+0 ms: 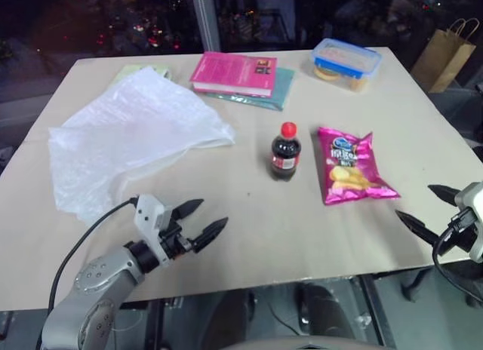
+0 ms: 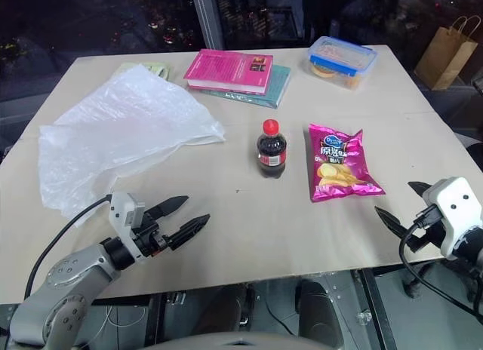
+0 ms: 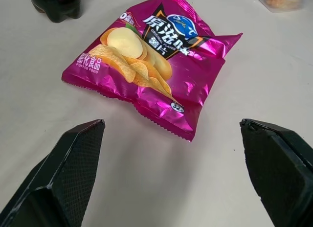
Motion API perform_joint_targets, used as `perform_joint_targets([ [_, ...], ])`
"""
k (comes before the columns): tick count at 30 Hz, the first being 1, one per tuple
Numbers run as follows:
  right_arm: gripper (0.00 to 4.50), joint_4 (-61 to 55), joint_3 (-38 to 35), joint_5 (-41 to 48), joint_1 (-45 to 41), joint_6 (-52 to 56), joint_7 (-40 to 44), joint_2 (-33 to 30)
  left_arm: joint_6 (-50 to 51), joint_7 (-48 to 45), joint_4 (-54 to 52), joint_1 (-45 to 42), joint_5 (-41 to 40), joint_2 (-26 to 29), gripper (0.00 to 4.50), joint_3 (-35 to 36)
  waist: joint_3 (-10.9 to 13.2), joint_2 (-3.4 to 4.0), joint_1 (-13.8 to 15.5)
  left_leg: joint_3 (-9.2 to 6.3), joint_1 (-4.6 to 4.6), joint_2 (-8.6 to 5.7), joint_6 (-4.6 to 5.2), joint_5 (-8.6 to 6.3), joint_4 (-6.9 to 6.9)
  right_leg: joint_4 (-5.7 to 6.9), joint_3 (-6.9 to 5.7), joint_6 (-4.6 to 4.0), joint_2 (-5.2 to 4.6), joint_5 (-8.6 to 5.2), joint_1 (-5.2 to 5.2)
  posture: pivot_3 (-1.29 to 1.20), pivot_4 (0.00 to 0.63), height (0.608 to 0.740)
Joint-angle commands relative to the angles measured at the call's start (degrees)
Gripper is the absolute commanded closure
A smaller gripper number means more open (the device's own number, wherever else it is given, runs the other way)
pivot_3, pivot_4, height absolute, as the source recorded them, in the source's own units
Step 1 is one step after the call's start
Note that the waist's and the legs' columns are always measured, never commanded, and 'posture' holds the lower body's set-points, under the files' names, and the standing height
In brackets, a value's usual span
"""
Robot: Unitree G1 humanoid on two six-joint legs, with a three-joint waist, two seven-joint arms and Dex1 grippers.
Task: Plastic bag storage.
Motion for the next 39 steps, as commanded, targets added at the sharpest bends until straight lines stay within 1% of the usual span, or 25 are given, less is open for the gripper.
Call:
perform_joint_targets([
  [1, 0.0, -1.4, -0.7, 1.8, -1.1, -1.0, 0.9, -0.6, -4.3, -0.8, 0.3, 0.6, 0.9, -0.7, 0.1, 2.3, 0.0, 0.0, 0.0, 0.0, 0.01, 0.0, 0.0, 0.0, 0.0, 0.0, 0.0, 0.0, 0.0, 0.0, 0.0, 0.0, 0.15, 0.74],
  [3, 0.0, -2.4, 1.3, 4.1, -3.4, -2.5, 2.2, -0.1, -7.6, 0.4, 2.9, 0.3, 2.9, -1.9, 0.1, 4.3, 0.0, 0.0, -0.1, 0.0, 0.01, 0.02, 0.0, 0.0, 0.0, 0.0, 0.0, 0.0, 0.0, 0.0, 0.0, 0.0, 0.15, 0.74],
  [6, 0.0, -4.3, 4.2, 8.1, -7.0, -2.6, 3.9, -0.2, -10.7, 4.5, 5.6, -3.0, 8.5, -1.8, 0.1, 4.9, 0.0, -0.01, -0.2, 0.04, 0.06, 0.08, 0.0, 0.0, -0.01, 0.0, 0.03, 0.0, 0.07, 0.0, 0.0, 0.0, 0.15, 0.74],
  [9, 0.0, -7.6, 10.4, 10.3, -11.5, -3.3, 5.1, -0.6, -14.6, 9.3, 9.6, -7.7, 18.2, 0.6, 0.1, 4.5, 0.0, -0.07, 0.0, -0.01, 0.06, 0.1, 0.0, 0.0, 0.01, 0.01, -0.04, 0.01, 0.1, 0.0, 0.02, 0.0, 0.15, 0.74],
  [12, 0.0, -9.0, 16.8, 11.0, -17.0, -2.7, 4.4, -0.4, -13.4, 13.9, 12.1, -12.3, 24.1, 3.1, 0.1, 4.8, 0.0, -0.14, 0.0, -0.04, -0.01, 0.08, 0.0, 0.0, 0.0, -0.01, -0.08, 0.0, 0.1, 0.01, 0.01, 0.0, 0.15, 0.74],
  [13, 0.0, -8.9, 18.9, 10.5, -18.6, -2.7, 4.5, -0.6, -14.2, 14.0, 13.0, -13.6, 26.3, 4.7, 0.1, 4.3, 0.0, -0.2, 0.0, -0.02, 0.0, 0.07, 0.0, 0.0, 0.0, -0.03, -0.07, 0.0, 0.1, 0.01, 0.01, 0.0, 0.15, 0.74],
  [15, 0.0, -8.0, 23.3, 8.6, -21.9, -3.5, 4.7, -0.5, -12.1, 14.2, 14.5, -17.0, 29.6, 8.4, 0.1, 3.5, 0.1, -0.35, 0.0, -0.03, -0.04, 0.05, 0.0, 0.0, 0.0, -0.08, -0.08, 0.01, 0.09, 0.02, 0.0, 0.0, 0.15, 0.74],
  [17, 0.0, -6.9, 26.6, 7.6, -24.5, -4.4, 4.4, 0.5, -12.8, 14.1, 16.8, -19.9, 35.7, 12.8, 0.1, 0.5, 0.1, -0.4, 0.1, -0.06, -0.07, 0.04, 0.0, 0.0, -0.02, -0.1, -0.12, 0.0, 0.08, 0.02, -0.01, 0.0, 0.15, 0.74],
  [20, 0.0, -5.9, 30.1, 5.5, -27.0, -5.5, 4.1, 1.3, -13.7, 14.7, 22.1, -24.8, 42.5, 16.3, 0.1, -4.5, 0.1, -0.37, 0.1, -0.07, -0.04, 0.01, 0.0, -0.01, -0.06, -0.12, -0.14, 0.0, 0.07, 0.02, 0.0, 0.0, 0.15, 0.74],
  [24, 0.0, -6.0, 31.2, 4.6, -29.0, -5.6, 2.5, 2.1, -14.7, 14.5, 32.6, -32.8, 50.5, 18.8, 0.1, -11.6, 0.1, -0.38, 0.0, -0.07, -0.04, 0.0, 0.0, -0.01, -0.07, -0.11, -0.14, 0.01, 0.07, 0.02, 0.0, 0.0, 0.15, 0.74],
  [28, 0.0, -7.1, 31.2, 3.9, -28.4, -5.6, 0.9, 2.1, -17.4, 13.7, 42.3, -39.5, 54.7, 19.0, 0.1, -16.5, 0.1, -0.4, 0.0, -0.09, -0.05, 0.0, 0.0, -0.01, -0.12, -0.09, -0.16, 0.08, 0.07, 0.08, -0.02, 0.0, 0.15, 0.74],
  [29, 0.0, -7.6, 31.0, 3.7, -27.6, -5.6, 0.5, 2.0, -18.3, 13.9, 44.6, -41.2, 55.2, 18.7, 0.33, -17.3, 0.1, -0.4, 0.0, -0.11, -0.06, 0.0, 0.0, -0.01, -0.13, -0.1, -0.17, 0.12, 0.08, 0.11, -0.04, 0.0, 0.15, 0.74],
  [32, 0.0, -9.2, 30.7, 3.5, -26.0, -5.1, -1.4, 2.3, -21.2, 12.8, 49.2, -44.6, 55.3, 18.4, 1.29, -18.5, 0.1, -0.4, 0.0, -0.12, -0.06, 0.0, -0.01, -0.01, -0.14, -0.08, -0.18, 0.18, 0.07, 0.15, -0.04, 0.0, 0.15, 0.74],
  [33, 0.0, -9.8, 30.4, 3.4, -25.2, -5.0, -2.0, 2.3, -22.0, 12.0, 49.6, -45.1, 54.9, 18.5, 1.77, -18.5, 0.1, -0.41, 0.0, -0.12, -0.06, 0.0, -0.01, -0.01, -0.14, -0.08, -0.18, 0.2, 0.06, 0.16, -0.04, 0.0, 0.15, 0.74],
  [34, 0.0, -10.3, 30.4, 3.4, -24.6, -4.8, -2.5, 2.3, -22.6, 11.5, 49.9, -45.4, 54.5, 18.6, 2.44, -18.4, 0.1, -0.41, 0.0, -0.13, -0.07, 0.01, -0.01, -0.01, -0.14, -0.08, -0.18, 0.19, 0.05, 0.16, -0.04, 0.0, 0.15, 0.74],
  [35, 0.0, -10.6, 30.3, 3.3, -24.1, -4.8, -3.0, 2.2, -21.2, 9.6, 47.5, -44.2, 52.5, 18.6, 2.7, -16.8, 0.1, -0.4, -0.1, -0.12, -0.07, 0.0, -0.01, -0.01, -0.14, -0.09, -0.18, 0.19, 0.04, 0.17, -0.04, 0.0, 0.15, 0.74],
  [37, 0.0, -10.8, 30.2, 3.2, -23.7, -4.8, -3.8, 2.2, -19.4, 7.3, 44.2, -42.3, 49.9, 18.9, 3.65, -14.6, 0.1, -0.4, -0.2, -0.09, -0.07, 0.0, 0.0, -0.02, -0.14, -0.08, -0.15, 0.14, 0.02, 0.2, -0.04, 0.0, 0.15, 0.74],
  [39, 0.0, -10.7, 30.5, 3.0, -23.7, -4.9, -4.5, 2.5, -18.1, 7.1, 43.6, -42.7, 49.4, 18.5, 4.45, -13.9, 0.1, -0.41, -0.2, -0.08, -0.06, 0.01, 0.0, -0.02, -0.14, -0.08, -0.12, 0.14, 0.01, 0.2, -0.05, 0.0, 0.15, 0.74],
])
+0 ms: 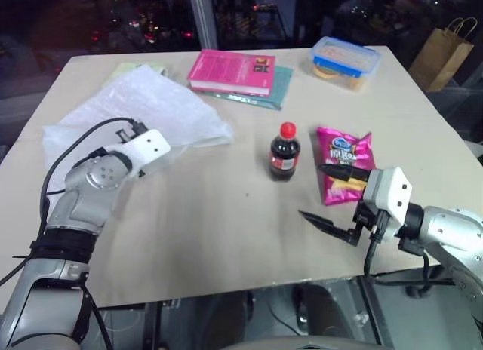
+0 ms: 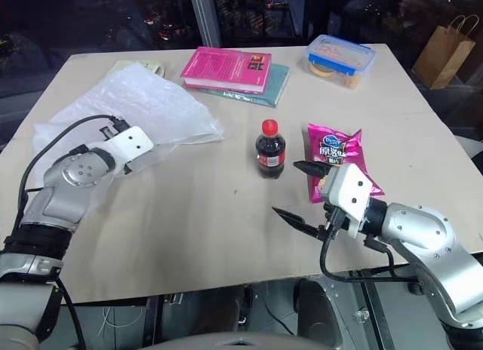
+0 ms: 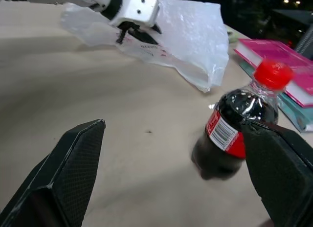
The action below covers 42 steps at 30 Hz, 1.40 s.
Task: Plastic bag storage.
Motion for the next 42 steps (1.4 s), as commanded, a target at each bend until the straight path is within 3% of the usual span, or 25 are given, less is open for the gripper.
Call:
perform_joint_targets([
  [1, 0.0, -1.8, -1.1, -0.3, -0.4, -0.6, -1.8, 0.6, 3.3, -1.0, -3.3, -1.5, -2.8, -0.3, 4.45, 3.9, 0.0, 0.0, 0.1, -0.02, 0.0, 0.01, 0.0, 0.0, 0.0, 0.01, -0.01, 0.0, 0.01, 0.0, -0.01, 0.0, 0.15, 0.74],
  [4, 0.0, -0.4, 0.1, -2.0, -1.7, -1.2, -2.4, 0.8, 14.4, -4.4, -7.8, -6.5, -13.4, -5.1, 4.45, 9.2, 0.0, -0.03, 0.5, -0.1, -0.01, 0.0, 0.0, 0.0, 0.09, 0.1, -0.12, 0.07, 0.03, -0.05, 0.01, 0.0, 0.15, 0.74],
  [8, 0.0, 4.7, 2.5, -6.4, -6.2, 1.6, -5.7, 1.4, 47.4, -7.4, -15.0, -15.8, -31.5, -11.6, 4.45, 17.4, 0.1, -0.24, 0.5, -0.18, -0.09, -0.06, 0.01, 0.01, 0.32, 0.15, -0.22, 0.12, 0.02, -0.03, 0.07, 0.0, 0.15, 0.74],
  [14, 0.0, 9.5, 5.5, -11.4, -14.5, 11.5, -14.3, 5.1, 61.0, 0.8, -14.8, -25.5, -36.4, -18.5, 4.45, 21.7, 0.1, -0.2, -0.5, -0.2, 0.06, -0.23, -0.01, 0.02, 0.2, 0.29, -0.16, 0.07, 0.09, -0.01, 0.04, 0.0, 0.15, 0.74],
  [20, 0.0, 11.2, 5.8, -8.6, -18.4, 27.0, -19.8, 12.4, 61.2, 7.2, -15.8, -27.9, -35.9, -23.3, 4.45, 19.8, 0.1, -0.2, -0.2, -0.25, -0.02, -0.25, -0.03, 0.02, 0.13, 0.29, -0.12, -0.14, 0.08, 0.12, -0.05, 0.0, 0.15, 0.74],
  [23, 0.0, 13.0, 7.5, -8.7, -20.2, 29.7, -21.1, 16.3, 60.3, 11.2, -15.4, -28.0, -35.4, -26.9, 4.45, 19.9, 0.1, -0.2, 0.0, -0.24, -0.02, -0.28, -0.03, 0.02, 0.13, 0.29, -0.06, -0.15, 0.03, 0.13, -0.05, 0.0, 0.15, 0.74],
  [28, 0.0, 20.7, 12.6, -11.0, -25.5, 27.4, -21.4, 21.6, 58.6, 15.3, -14.3, -28.8, -35.8, -31.8, 4.45, 20.5, 0.1, -0.2, 0.0, -0.22, -0.03, -0.34, -0.03, 0.03, 0.13, 0.29, -0.03, -0.15, 0.02, 0.13, -0.06, 0.0, 0.15, 0.74],
  [35, 0.0, 36.2, 14.0, -16.9, -30.8, 17.9, -22.9, 26.4, 57.3, 15.3, -12.1, -30.2, -36.8, -32.0, 4.45, 20.5, 0.1, -0.2, -0.2, -0.14, -0.06, -0.34, -0.14, 0.09, 0.04, 0.33, 0.02, -0.17, 0.06, 0.15, -0.2, 0.0, 0.15, 0.74],
  [37, 0.52, 38.8, 13.1, -17.7, -30.9, 15.6, -23.0, 27.1, 58.0, 15.0, -12.5, -30.2, -37.4, -31.7, 4.5, 20.6, 0.1, -0.19, -0.1, -0.13, -0.07, -0.36, -0.14, 0.09, 0.03, 0.33, 0.06, -0.17, 0.05, 0.15, -0.21, 0.0, 0.15, 0.74],
  [39, 1.32, 39.5, 12.4, -17.7, -30.9, 14.3, -22.2, 27.3, 58.8, 14.8, -12.8, -30.3, -38.3, -31.5, 4.5, 20.9, 0.1, -0.19, -0.1, -0.14, -0.08, -0.38, -0.14, 0.09, 0.02, 0.33, 0.07, -0.17, 0.03, 0.16, -0.21, 0.0, 0.15, 0.74],
  [42, 1.45, 36.8, 8.9, -11.9, -32.6, 17.0, -19.8, 29.4, 61.2, 14.2, -14.1, -30.5, -40.6, -31.7, 4.5, 21.2, 0.1, -0.19, -0.1, -0.15, -0.09, -0.39, -0.13, 0.08, 0.02, 0.33, 0.07, -0.17, 0.03, 0.16, -0.21, 0.0, 0.15, 0.74],
])
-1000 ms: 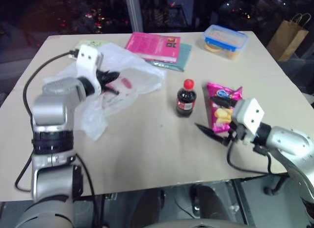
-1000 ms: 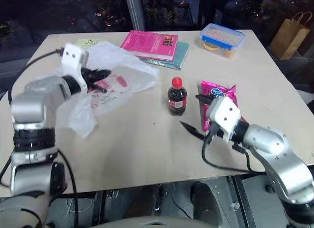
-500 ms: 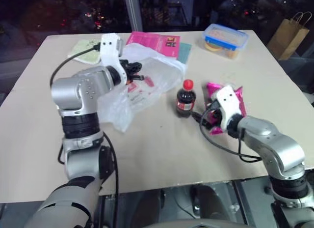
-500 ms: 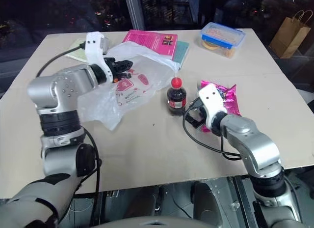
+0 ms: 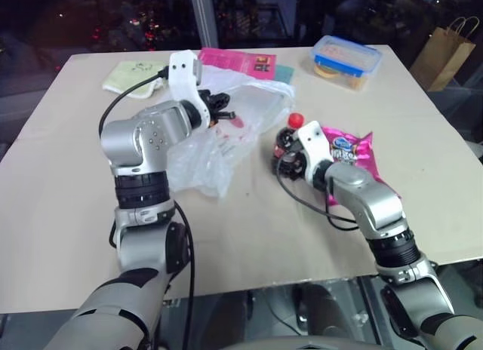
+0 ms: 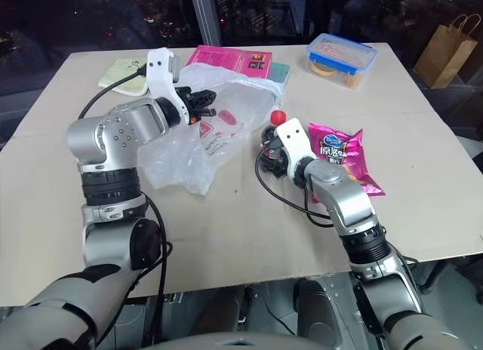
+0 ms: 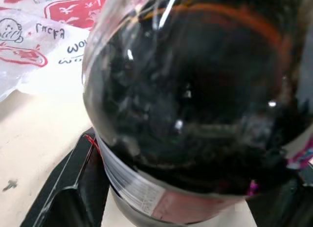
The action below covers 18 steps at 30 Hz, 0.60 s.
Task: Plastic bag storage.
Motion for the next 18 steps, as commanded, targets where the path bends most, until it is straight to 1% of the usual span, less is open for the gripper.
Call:
perform_joint_targets([
  [1, 1.45, -4.4, -6.1, 7.3, -3.7, 3.3, 2.6, 3.3, 3.0, -1.0, -3.5, -2.0, -4.0, -0.1, 4.5, 1.6, 0.0, 0.01, -0.1, -0.01, 0.0, 0.01, 0.01, -0.01, 0.0, 0.0, 0.0, 0.0, 0.01, 0.0, -0.01, 0.0, 0.15, 0.74],
  [4, 1.45, -4.1, -6.8, 11.7, -7.0, 7.5, 3.9, 7.4, 6.0, -1.0, -5.3, -2.5, -6.9, -1.1, 4.5, 2.8, 0.0, 0.04, -0.6, -0.07, -0.1, 0.05, 0.01, 0.0, -0.01, 0.05, 0.04, -0.01, 0.03, 0.01, -0.18, 0.0, 0.15, 0.74],
  [8, 1.45, 2.8, -5.5, 11.4, -10.8, 8.3, 3.9, 11.6, 9.6, -0.7, -7.8, -3.5, -10.9, -2.9, 4.5, 4.8, 0.0, 0.04, -1.5, -0.23, -0.09, 0.06, 0.0, 0.0, -0.07, 0.1, 0.07, -0.02, 0.03, 0.02, -0.24, 0.0, 0.15, 0.74],
  [10, 1.45, 6.1, -7.4, 11.7, -11.8, 8.4, 2.9, 13.4, 11.2, -0.6, -8.6, -4.0, -13.0, -3.8, 4.5, 6.0, 0.0, 0.04, -1.5, -0.25, -0.07, 0.05, 0.0, -0.01, -0.09, 0.1, 0.07, -0.03, 0.03, 0.02, -0.23, 0.0, 0.15, 0.74],
  [16, 1.45, 12.8, -15.0, 17.6, -15.2, 11.6, 2.0, 17.9, 13.4, -0.6, -10.4, -3.3, -16.4, -4.9, 4.5, 6.4, 0.0, 0.05, -1.3, -0.39, -0.16, -0.03, -0.03, 0.0, -0.09, 0.07, 0.05, -0.03, -0.07, 0.02, -0.23, 0.0, 0.15, 0.74],
  [18, 1.45, 17.8, -17.5, 18.4, -17.2, 11.0, 1.8, 18.9, 14.3, -0.4, -11.2, -2.3, -17.0, -5.2, 4.5, 6.1, 0.0, 0.06, -1.4, -0.39, -0.15, -0.06, -0.04, 0.0, -0.1, 0.07, 0.05, -0.04, -0.04, 0.02, -0.25, 0.0, 0.15, 0.74],
])
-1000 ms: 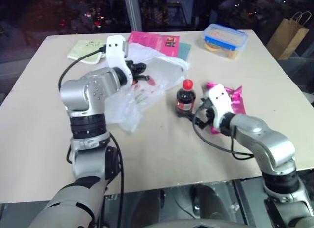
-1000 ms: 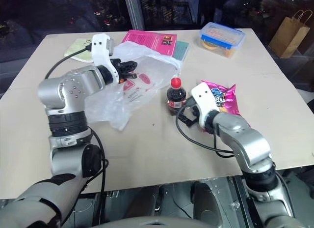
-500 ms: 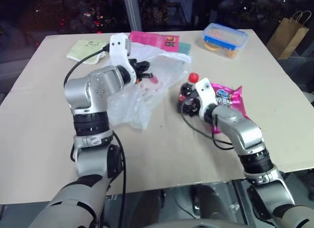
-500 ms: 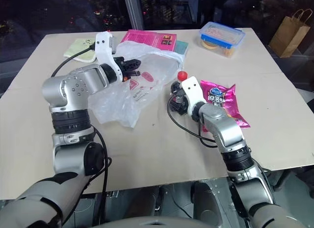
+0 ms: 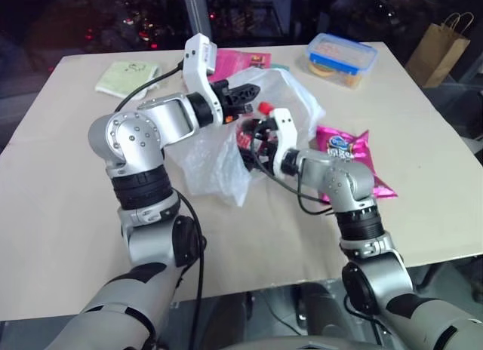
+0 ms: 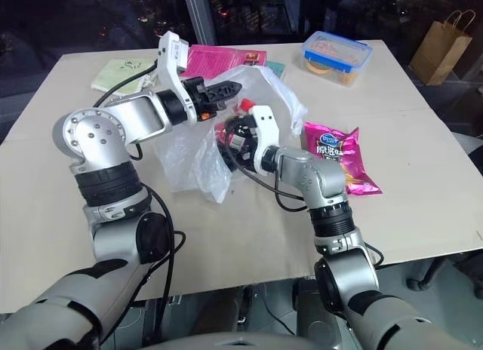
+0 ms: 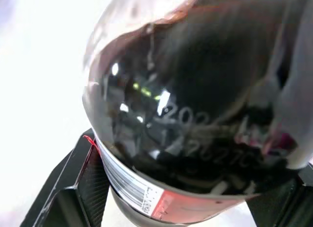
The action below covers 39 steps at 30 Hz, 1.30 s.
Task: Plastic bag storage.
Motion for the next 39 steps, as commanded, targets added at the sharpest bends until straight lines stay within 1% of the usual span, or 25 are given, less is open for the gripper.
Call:
perform_joint_targets([
  [1, 1.45, 4.9, -4.3, 3.3, -5.0, -1.9, 0.2, 2.2, 1.6, 0.3, -3.7, 0.8, -2.3, -0.5, 4.5, -0.3, 0.0, 0.0, -0.2, 0.0, 0.01, 0.01, -0.01, 0.01, -0.01, 0.0, 0.0, 0.0, 0.02, 0.0, 0.0, 0.0, 0.15, 0.74],
  [4, 1.45, 14.3, -7.8, 3.2, -9.4, -5.5, -0.2, 3.1, 3.3, 0.9, -5.9, 2.8, -3.0, -1.1, 4.5, -1.0, 0.0, 0.01, -0.4, 0.03, 0.06, 0.06, -0.02, 0.0, -0.11, 0.02, 0.03, -0.01, 0.08, 0.0, -0.05, 0.0, 0.15, 0.74],
  [6, 1.45, 24.1, -9.7, 2.0, -14.0, -10.2, -1.1, 4.1, 3.7, 1.4, -7.2, 4.2, -3.2, -1.4, 4.5, -1.4, 0.0, 0.01, -0.5, 0.07, 0.07, 0.06, -0.03, 0.0, -0.18, 0.03, 0.07, -0.02, 0.09, 0.0, -0.08, 0.0, 0.15, 0.74],
  [8, 1.45, 35.3, -10.5, -0.7, -19.0, -17.5, -3.2, 5.4, 3.5, 1.8, -8.1, 5.1, -3.1, -1.9, 4.5, -1.8, 0.0, 0.02, -0.5, 0.12, 0.06, 0.06, -0.04, 0.0, -0.18, 0.03, 0.12, -0.04, 0.09, 0.02, -0.11, 0.0, 0.15, 0.74],
  [11, 1.45, 47.7, -7.9, -6.6, -22.8, -28.1, -3.8, 6.1, 1.3, 2.4, -9.1, 6.2, -2.1, -1.9, 4.5, -3.4, 0.0, 0.01, -0.7, 0.25, 0.06, 0.05, -0.11, 0.04, -0.22, 0.01, 0.22, -0.05, 0.08, 0.03, -0.17, 0.0, 0.15, 0.74],
  [12, 0.95, 49.9, -7.6, -7.5, -23.2, -30.1, -2.4, 6.1, 0.5, 3.0, -9.0, 6.1, -1.8, -2.2, 4.5, -3.3, 0.0, 0.02, -0.7, 0.32, 0.06, 0.05, -0.13, 0.04, -0.3, -0.04, 0.2, -0.05, 0.08, 0.02, -0.16, 0.0, 0.15, 0.74],
  [13, 0.34, 50.1, -6.8, -8.3, -23.1, -31.0, -0.8, 5.7, -1.0, 3.5, -8.4, 5.6, -1.2, -2.3, 4.5, -3.1, 0.0, 0.01, -0.6, 0.34, 0.05, 0.05, -0.19, 0.07, -0.31, -0.05, 0.2, -0.06, 0.07, 0.02, -0.16, 0.0, 0.15, 0.74],
  [14, 0.04, 48.6, -5.1, -9.5, -22.4, -31.6, 1.4, 5.0, -2.3, 4.2, -7.5, 5.0, -0.8, -2.4, 4.5, -2.5, 0.0, 0.01, -0.6, 0.34, 0.05, 0.05, -0.22, 0.08, -0.31, -0.08, 0.21, -0.06, 0.06, 0.02, -0.16, 0.0, 0.15, 0.74],
  [16, 0.04, 41.2, -3.1, -10.1, -19.5, -30.2, 4.5, 3.2, -4.7, 5.1, -5.7, 4.1, 0.2, -2.3, 4.5, -1.7, 0.0, 0.02, -0.4, 0.33, 0.0, 0.05, -0.23, 0.07, -0.31, -0.1, 0.26, -0.05, 0.04, 0.02, -0.2, 0.0, 0.15, 0.74],
  [20, 0.04, 17.5, 0.7, -8.7, -9.1, -20.1, 6.1, -1.9, -9.1, 5.6, -2.0, 3.0, 1.6, -1.3, 4.5, -1.8, 0.0, 0.05, 0.1, 0.16, -0.24, 0.06, -0.25, 0.08, -0.26, -0.1, 0.14, -0.05, 0.0, 0.02, -0.33, 0.0, 0.15, 0.74],
  [22, 0.04, 5.7, -0.2, -5.9, -4.0, -13.2, 3.5, -3.5, -11.3, 5.4, 0.1, 2.4, 1.7, -0.8, 4.5, -2.1, -0.1, 0.08, 0.1, -0.01, -0.81, 0.07, -0.26, 0.09, 0.04, 0.04, 0.04, -0.05, -0.04, 0.03, -0.77, 0.0, 0.15, 0.74],
  [23, 0.04, 1.4, -0.6, -4.8, -2.1, -10.5, 2.6, -4.1, -12.4, 5.2, 1.3, 2.1, 1.7, -0.5, 4.5, -2.4, -0.1, 0.09, 0.1, -0.03, -0.92, 0.05, -0.26, 0.1, 0.09, 0.09, 0.03, -0.05, -0.06, 0.03, -0.89, 0.0, 0.15, 0.74],
  [25, 0.04, -2.9, -1.2, -4.4, -0.1, -7.2, -0.1, -4.1, -14.5, 4.9, 3.7, 1.5, 1.3, -0.1, 4.5, -2.6, -0.1, 0.1, -0.2, -0.01, -0.92, 0.02, -0.26, 0.1, 0.09, 0.11, 0.05, -0.04, -0.09, 0.03, -0.91, 0.0, 0.15, 0.74],
  [28, 0.04, 0.8, -3.2, -5.9, -1.2, -7.2, -4.3, -2.6, -16.6, 4.7, 6.3, 0.6, 0.2, 0.0, 4.5, -2.9, -0.1, 0.14, -0.8, 0.24, -0.69, 0.02, -0.25, 0.09, 0.08, 0.28, 0.22, -0.05, 0.03, 0.03, -0.92, 0.0, 0.15, 0.74],
  [30, 0.04, 11.2, -5.3, -5.7, -5.4, -11.6, -3.9, -0.3, -17.5, 4.2, 7.3, 0.1, -0.4, -0.2, 4.5, -3.8, -0.1, 0.14, -1.0, 0.38, -0.6, 0.07, -0.15, 0.04, 0.08, 0.47, 0.21, -0.07, 0.13, 0.03, -0.92, 0.0, 0.15, 0.74],
  [32, 0.04, 17.9, -6.6, -6.1, -8.2, -14.8, -3.5, 0.9, -18.3, 4.1, 8.0, -0.1, -1.0, -0.2, 4.5, -4.4, -0.1, 0.14, -1.3, 0.53, -0.53, 0.09, -0.19, 0.07, 0.09, 0.55, 0.22, -0.22, 0.17, 0.15, -0.92, 0.0, 0.15, 0.74],
  [34, 0.04, 27.8, -6.8, -8.9, -12.6, -21.0, -4.9, 1.7, -18.6, 4.5, 7.8, -0.3, -1.6, -0.1, 4.5, -4.4, -0.1, 0.14, -1.4, 0.53, -0.5, 0.1, -0.25, 0.13, 0.12, 0.63, 0.21, -0.27, 0.18, 0.19, -0.9, 0.0, 0.15, 0.74],
  [35, 0.04, 30.4, -5.7, -10.5, -14.0, -23.4, -4.6, 1.8, -19.0, 5.0, 7.8, -0.3, -1.5, 0.4, 4.5, -4.2, -0.1, 0.14, -1.4, 0.56, -0.48, 0.1, -0.25, 0.13, 0.17, 0.69, 0.24, -0.27, 0.19, 0.19, -0.9, 0.0, 0.15, 0.74],
  [37, 0.04, 29.9, -5.6, -10.6, -14.1, -24.5, -4.1, 1.7, -20.1, 6.0, 8.2, -0.3, -1.0, 1.4, 4.5, -3.5, -0.1, 0.14, -1.4, 0.52, -0.52, 0.09, -0.25, 0.13, 0.2, 0.71, 0.22, -0.27, 0.18, 0.19, -0.91, 0.0, 0.15, 0.74],
  [39, 0.04, 27.0, -6.1, -9.8, -12.7, -23.8, -3.5, 1.1, -21.7, 5.9, 8.5, 0.0, 0.0, 2.5, 4.5, -3.9, -0.1, 0.14, -1.1, 0.45, -0.6, 0.08, -0.26, 0.14, 0.2, 0.67, 0.17, -0.28, 0.17, 0.18, -0.91, 0.0, 0.15, 0.74],
])
